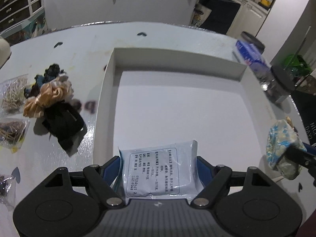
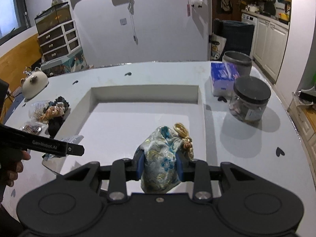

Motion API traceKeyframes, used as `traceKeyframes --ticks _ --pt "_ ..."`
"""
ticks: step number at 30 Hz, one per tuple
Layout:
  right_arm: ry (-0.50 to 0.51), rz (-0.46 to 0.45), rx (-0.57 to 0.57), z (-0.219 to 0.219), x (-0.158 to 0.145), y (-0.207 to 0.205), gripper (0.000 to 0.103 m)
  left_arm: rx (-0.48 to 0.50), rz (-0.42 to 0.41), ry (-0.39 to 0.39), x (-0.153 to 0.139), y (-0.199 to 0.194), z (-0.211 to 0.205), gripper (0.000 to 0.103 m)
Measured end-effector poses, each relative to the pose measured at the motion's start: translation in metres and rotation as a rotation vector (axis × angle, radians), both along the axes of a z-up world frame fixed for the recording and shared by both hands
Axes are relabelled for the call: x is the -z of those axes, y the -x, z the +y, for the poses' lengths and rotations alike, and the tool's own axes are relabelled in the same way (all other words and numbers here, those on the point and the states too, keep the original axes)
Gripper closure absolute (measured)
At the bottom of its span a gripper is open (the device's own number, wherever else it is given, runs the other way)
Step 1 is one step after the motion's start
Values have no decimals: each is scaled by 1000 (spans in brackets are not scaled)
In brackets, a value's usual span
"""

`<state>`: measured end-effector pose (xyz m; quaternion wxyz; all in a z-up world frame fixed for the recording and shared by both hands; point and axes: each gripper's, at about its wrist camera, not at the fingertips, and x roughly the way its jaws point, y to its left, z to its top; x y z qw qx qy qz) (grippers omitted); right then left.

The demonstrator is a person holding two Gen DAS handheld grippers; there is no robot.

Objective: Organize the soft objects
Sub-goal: 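Carry both items to the white tray while the left tool releases the packet inside, then lower the floral pouch into the white tray and open the right tool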

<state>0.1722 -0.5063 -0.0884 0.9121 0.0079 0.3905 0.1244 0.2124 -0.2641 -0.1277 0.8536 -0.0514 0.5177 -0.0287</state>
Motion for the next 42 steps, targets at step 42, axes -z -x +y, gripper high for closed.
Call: traceKeyframes --ticks 42 --pt "22 72 1 -10 12 -18 57 118 128 68 14 6 -4 51"
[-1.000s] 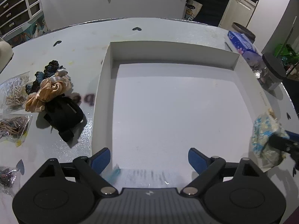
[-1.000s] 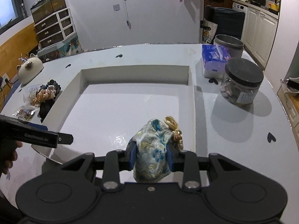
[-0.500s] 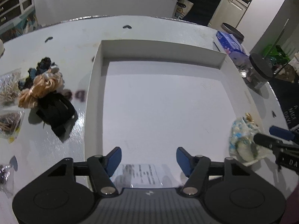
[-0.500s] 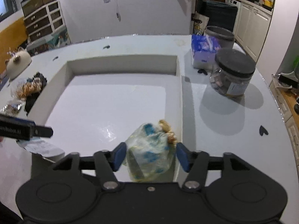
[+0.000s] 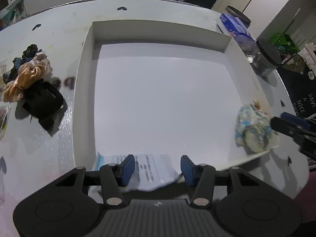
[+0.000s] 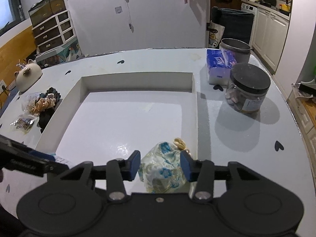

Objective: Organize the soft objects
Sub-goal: 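Lower the floral pouch into the white tray and open the right tool, then lift both tools out of the tray and move back toward the items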

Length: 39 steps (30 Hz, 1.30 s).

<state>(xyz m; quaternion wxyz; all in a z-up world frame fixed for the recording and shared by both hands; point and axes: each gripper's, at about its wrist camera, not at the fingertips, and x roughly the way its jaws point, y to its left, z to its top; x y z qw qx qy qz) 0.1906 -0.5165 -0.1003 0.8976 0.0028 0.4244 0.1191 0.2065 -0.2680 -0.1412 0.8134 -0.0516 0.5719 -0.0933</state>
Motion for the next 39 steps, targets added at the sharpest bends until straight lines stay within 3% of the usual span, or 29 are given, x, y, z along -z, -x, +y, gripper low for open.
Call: traceKeyframes --ticks 3,8,12,14,22,29,36,38,39 --pt "0 1 0 0 1 0 57 8 2 -6 -1 -4 1 51" --pt "-4 3 5 -1 2 -1 57 15 -32 43 -29 2 12 55" --pt "-9 8 4 -2 4 -2 58 56 18 99 -45 12 20 85" --pt "-12 10 -1 -1 4 -2 58 94 52 105 -47 17 20 89" --pt "-15 13 -15 2 5 -1 58 40 60 87 -21 9 17 91" --pt "-14 12 -15 2 4 -1 58 -1 134 7 19 -16 17 91" --pt "-18 7 -15 0 2 0 62 11 76 0 2 -9 14 90" --pt "-21 13 -34 2 2 -2 66 6 49 4 -5 -5 14 88" --pt "-21 17 -45 4 2 -2 69 -2 34 6 -9 -3 14 81"
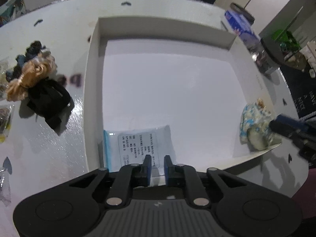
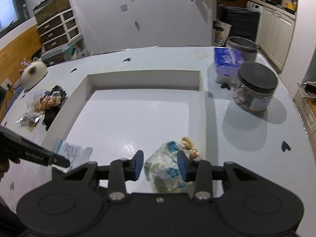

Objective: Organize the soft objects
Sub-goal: 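Lift both tools out of the tray and move back toward the items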

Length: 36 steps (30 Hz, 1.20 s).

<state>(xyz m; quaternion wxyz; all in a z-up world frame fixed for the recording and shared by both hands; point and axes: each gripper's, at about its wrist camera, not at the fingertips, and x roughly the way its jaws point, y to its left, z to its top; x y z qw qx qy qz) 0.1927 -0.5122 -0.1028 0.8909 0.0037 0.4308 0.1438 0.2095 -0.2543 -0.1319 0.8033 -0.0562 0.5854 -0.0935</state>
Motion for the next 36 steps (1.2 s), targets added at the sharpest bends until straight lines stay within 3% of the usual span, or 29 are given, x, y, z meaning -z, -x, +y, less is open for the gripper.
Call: traceKeyframes --ticks 5,7,13,17,19,28,36 --pt "9 7 -28 10 0 3 69 -48 -86 -13 -20 10 2 49" --pt "12 -9 -20 10 -3 6 69 -78 -119 -21 -28 13 3 26" --pt "3 -55 22 3 -22 17 56 -115 -230 -26 -53 26 6 4" --pt "-6 -90 40 0 -36 28 40 -104 -306 -41 -67 36 1 0" --pt "-4 -109 53 0 -42 34 24 -96 -340 -41 -73 42 0 0" --pt "20 -166 116 1 -58 53 1 -70 -440 -31 -82 65 0 0" --pt "51 -205 171 13 -61 62 0 -80 -474 -17 -84 80 16 0"
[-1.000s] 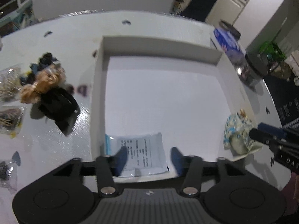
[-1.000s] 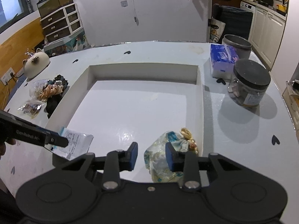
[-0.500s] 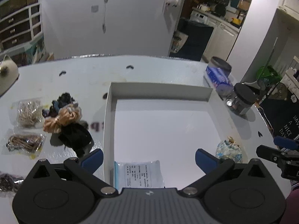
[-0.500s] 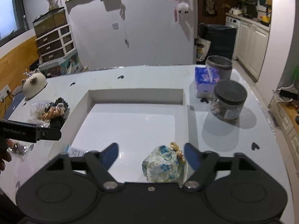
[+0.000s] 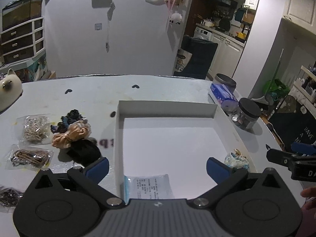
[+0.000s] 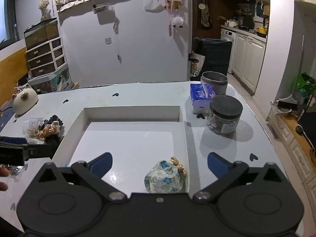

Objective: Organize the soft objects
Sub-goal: 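Lift both tools out of the tray and move back toward the items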

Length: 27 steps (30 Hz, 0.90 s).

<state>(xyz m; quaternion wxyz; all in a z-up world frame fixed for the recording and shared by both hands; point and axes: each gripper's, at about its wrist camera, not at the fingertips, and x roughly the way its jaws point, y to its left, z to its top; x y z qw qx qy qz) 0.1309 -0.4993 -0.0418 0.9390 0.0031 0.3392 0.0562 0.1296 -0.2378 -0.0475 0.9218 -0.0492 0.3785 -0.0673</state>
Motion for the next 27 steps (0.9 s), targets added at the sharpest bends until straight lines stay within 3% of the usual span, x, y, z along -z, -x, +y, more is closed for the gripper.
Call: traceKeyframes --ticks 12,27 --pt "5 4 -14 58 -3 3 0 -50 -17 1 -7 12 72 0" --pt "0 15 -78 171 -2 -11 0 -154 -2 -28 -5 15 193 0"
